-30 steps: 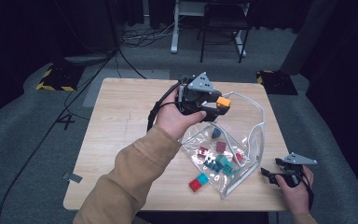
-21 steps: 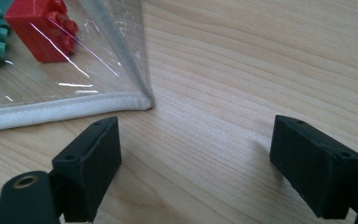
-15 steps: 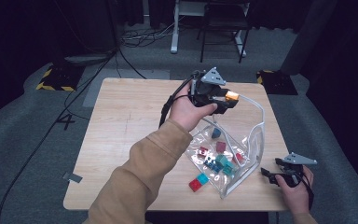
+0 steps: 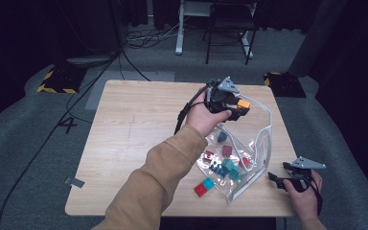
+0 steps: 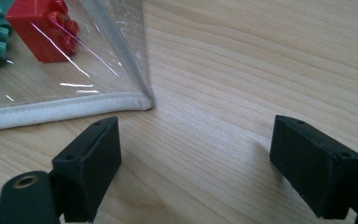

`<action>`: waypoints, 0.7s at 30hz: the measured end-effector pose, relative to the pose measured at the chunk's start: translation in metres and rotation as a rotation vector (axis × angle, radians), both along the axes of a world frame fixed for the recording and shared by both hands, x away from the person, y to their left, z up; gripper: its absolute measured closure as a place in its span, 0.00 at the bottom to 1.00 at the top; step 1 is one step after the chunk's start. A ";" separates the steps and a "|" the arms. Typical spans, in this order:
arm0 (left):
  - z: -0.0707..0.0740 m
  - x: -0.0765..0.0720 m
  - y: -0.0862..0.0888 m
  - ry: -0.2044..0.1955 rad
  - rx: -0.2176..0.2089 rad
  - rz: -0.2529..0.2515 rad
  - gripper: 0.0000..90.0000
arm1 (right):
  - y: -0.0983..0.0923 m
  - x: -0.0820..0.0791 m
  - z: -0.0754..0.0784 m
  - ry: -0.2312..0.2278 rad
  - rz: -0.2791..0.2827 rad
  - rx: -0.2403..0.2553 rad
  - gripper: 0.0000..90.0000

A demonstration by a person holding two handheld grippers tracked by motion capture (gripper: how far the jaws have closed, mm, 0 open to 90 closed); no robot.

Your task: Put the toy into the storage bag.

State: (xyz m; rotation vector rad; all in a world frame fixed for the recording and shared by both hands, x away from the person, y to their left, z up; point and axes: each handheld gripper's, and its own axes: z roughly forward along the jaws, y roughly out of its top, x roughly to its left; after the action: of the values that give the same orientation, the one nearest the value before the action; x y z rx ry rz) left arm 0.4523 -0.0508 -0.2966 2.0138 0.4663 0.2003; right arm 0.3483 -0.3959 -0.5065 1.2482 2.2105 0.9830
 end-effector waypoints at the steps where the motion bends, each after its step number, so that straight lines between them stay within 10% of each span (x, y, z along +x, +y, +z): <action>1: -0.002 0.001 -0.001 0.002 0.002 0.001 0.60 | 0.000 0.000 0.000 0.000 0.000 0.000 0.18; 21: -0.032 0.010 -0.017 0.077 0.057 0.003 0.60 | 0.000 0.000 0.000 0.003 0.002 0.002 0.18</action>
State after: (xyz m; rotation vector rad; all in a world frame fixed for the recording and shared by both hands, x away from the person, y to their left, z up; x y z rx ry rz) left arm 0.4624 -0.0677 -0.3286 2.0824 0.5177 0.1396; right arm 0.3483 -0.3959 -0.5063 1.2496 2.2142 0.9847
